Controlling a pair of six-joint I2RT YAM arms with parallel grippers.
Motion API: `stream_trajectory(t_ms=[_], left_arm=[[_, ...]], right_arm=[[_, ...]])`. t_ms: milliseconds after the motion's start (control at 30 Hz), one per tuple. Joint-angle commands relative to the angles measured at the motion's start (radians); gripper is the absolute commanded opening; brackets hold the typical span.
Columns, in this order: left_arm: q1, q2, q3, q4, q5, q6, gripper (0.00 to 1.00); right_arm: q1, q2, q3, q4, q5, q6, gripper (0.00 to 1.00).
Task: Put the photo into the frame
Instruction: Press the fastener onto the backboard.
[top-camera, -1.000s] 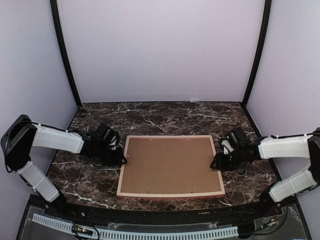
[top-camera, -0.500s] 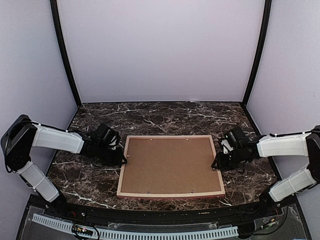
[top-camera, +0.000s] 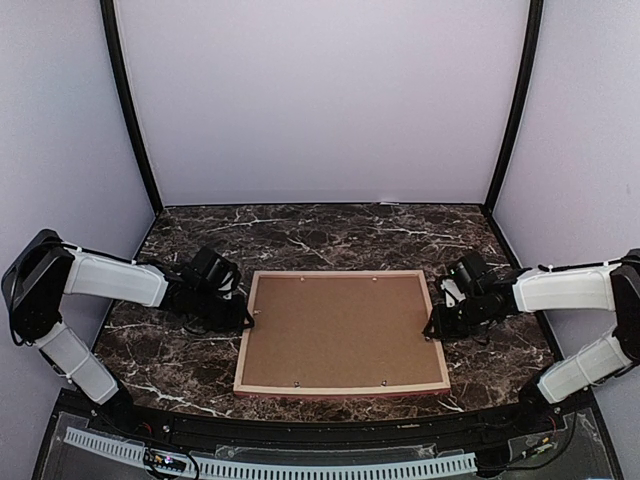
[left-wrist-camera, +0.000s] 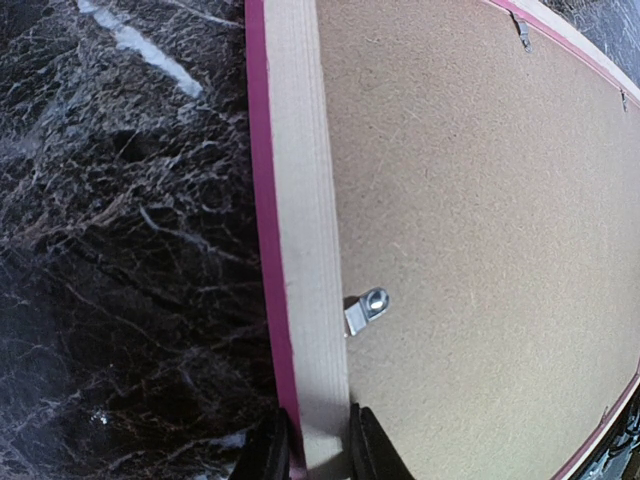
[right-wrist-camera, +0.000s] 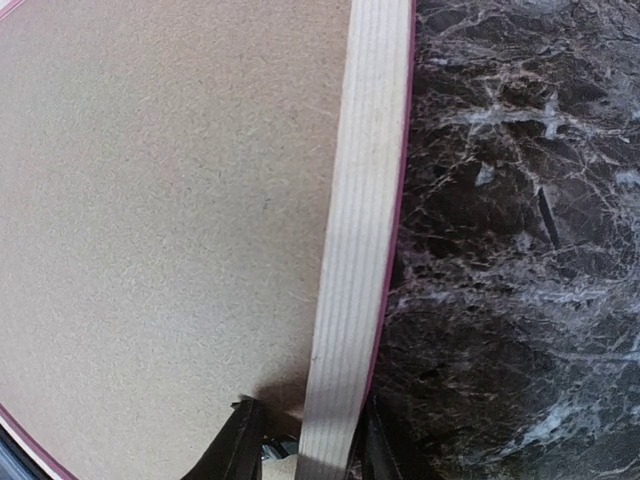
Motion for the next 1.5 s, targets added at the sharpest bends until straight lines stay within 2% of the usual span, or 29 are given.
stream_trajectory(t_ms=[0, 567, 1067, 1467], left_arm=[[-0.012, 0.013, -0.028, -0.056, 0.007, 0.017, 0.21], [-0.012, 0.017, -0.029, -0.052, 0.011, 0.013, 0.2], [-0.013, 0.006, -0.039, -0.049, 0.008, 0.006, 0.2], [-0.013, -0.008, -0.038, -0.057, 0.004, 0.001, 0.21]], right_arm=[[0.008, 0.039, -0.002, 0.002, -0.068, -0.039, 0.34], [-0.034, 0.028, -0.044, 0.047, -0.209, -0.028, 0.3], [-0.045, 0.019, -0.039, 0.034, -0.216, -0.031, 0.31], [-0.048, 0.031, -0.042, 0.029, -0.236, -0.038, 0.26]])
